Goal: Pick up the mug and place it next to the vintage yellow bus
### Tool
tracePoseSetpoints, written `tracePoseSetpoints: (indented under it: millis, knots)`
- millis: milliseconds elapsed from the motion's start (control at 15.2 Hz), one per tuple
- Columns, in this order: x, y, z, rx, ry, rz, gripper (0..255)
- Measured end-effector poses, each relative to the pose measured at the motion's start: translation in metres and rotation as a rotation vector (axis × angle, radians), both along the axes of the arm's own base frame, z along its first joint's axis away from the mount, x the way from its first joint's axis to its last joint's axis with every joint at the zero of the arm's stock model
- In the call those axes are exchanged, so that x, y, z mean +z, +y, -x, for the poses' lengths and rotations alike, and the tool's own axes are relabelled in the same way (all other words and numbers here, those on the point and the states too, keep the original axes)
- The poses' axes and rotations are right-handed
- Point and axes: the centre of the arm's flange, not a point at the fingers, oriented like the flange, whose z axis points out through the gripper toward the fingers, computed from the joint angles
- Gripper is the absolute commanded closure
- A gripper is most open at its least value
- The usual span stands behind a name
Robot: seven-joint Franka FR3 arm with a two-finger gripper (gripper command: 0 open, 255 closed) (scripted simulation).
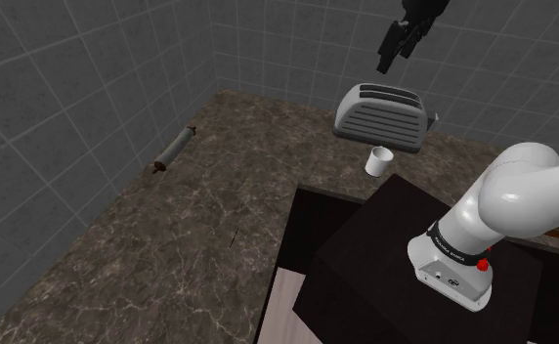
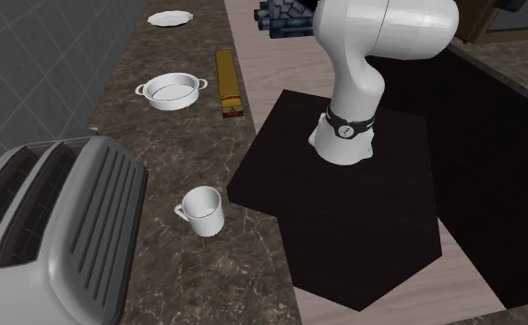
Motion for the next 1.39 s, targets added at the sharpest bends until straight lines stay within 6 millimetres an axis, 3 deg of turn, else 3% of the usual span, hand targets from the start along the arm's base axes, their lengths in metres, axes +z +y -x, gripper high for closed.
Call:
tracePoseSetpoints:
  millis: [198,1386]
  knots:
    - [-0.011,-0.009,-0.004,-0.001,0.006,-0.003,0]
    - [-0.215,-0.131,-0.021,-0.009,0.085,-0.046,0]
